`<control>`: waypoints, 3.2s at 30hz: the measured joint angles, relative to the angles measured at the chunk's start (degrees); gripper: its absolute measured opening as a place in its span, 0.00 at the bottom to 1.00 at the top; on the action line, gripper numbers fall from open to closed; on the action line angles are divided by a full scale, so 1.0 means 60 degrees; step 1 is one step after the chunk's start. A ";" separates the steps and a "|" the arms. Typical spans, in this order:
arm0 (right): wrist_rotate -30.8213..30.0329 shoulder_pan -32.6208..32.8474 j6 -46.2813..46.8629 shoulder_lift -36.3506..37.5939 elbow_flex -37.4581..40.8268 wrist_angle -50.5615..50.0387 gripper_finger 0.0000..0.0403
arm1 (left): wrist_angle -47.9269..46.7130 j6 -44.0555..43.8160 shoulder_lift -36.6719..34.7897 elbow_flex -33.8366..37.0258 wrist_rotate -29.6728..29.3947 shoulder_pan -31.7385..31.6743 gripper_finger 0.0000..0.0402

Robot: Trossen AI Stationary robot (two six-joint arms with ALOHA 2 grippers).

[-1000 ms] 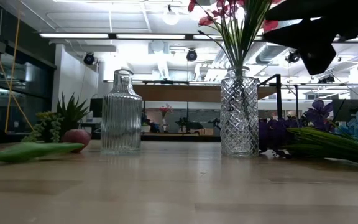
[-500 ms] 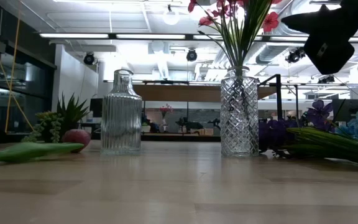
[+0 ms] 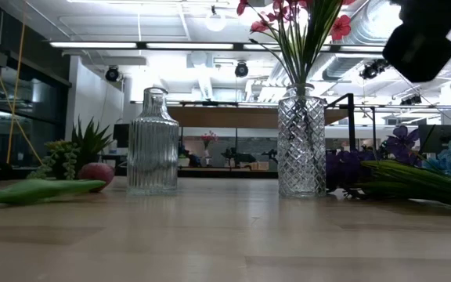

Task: Pick and place flowers into a vace then onto a shelf
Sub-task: Put the red tulip into the right transparent vase

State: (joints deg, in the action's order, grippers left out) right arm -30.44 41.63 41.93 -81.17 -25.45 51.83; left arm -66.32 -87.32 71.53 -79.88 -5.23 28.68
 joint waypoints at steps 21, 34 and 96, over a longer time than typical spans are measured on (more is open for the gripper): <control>0.3501 0.0125 -0.0422 0.0007 -0.0004 0.2630 0.35 | 0.1632 -0.3251 0.4367 0.0004 0.1051 0.1051 0.34; 0.3428 0.1086 -0.0576 0.0010 -0.0004 0.2956 0.35 | 0.1628 -0.3310 0.6013 0.0004 0.2414 0.1036 0.34; 0.2893 0.1319 -0.0816 0.0033 -0.0004 0.3525 0.35 | 0.3754 -0.4235 0.6211 0.1224 0.1039 0.1189 0.05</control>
State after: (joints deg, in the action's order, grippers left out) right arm -13.08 49.54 37.04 -80.97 -25.47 72.98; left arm -43.80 -112.73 108.80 -72.53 1.01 35.81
